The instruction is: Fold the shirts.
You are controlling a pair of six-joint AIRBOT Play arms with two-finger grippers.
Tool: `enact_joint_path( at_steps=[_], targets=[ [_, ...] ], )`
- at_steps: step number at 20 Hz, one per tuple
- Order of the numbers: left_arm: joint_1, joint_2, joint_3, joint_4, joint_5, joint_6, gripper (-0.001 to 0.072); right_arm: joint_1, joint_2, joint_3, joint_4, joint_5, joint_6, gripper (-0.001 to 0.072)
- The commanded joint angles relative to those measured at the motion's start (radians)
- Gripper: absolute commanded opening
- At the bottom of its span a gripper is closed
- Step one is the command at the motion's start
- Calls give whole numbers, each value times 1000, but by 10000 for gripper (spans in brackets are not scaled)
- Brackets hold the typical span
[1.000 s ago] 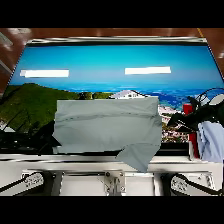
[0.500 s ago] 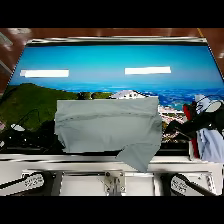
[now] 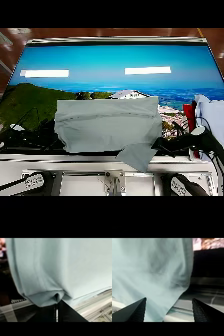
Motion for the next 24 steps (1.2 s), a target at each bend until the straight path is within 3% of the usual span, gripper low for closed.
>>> enact_joint_path(
  at_steps=[1,2,4,9,14,19,24],
  targets=[
    [0,3,1,-28,-16,7,41,105,7,-66,33,-146,32,625],
    [0,3,1,-30,-15,9,41,134,7,-66,32,-167,58,495],
    [0,3,2,-30,-14,18,41,158,10,-62,39,-171,68,52],
    [0,86,113,-30,-8,45,40,156,165,110,78,-88,3,57],
    [-26,172,334,-115,91,31,39,158,179,307,175,-352,50,57],
    [-168,36,475,-116,254,-58,40,208,-103,507,211,-459,30,57],
    [-182,-194,559,-115,270,-134,40,251,-415,688,208,-459,54,58]
  ],
)
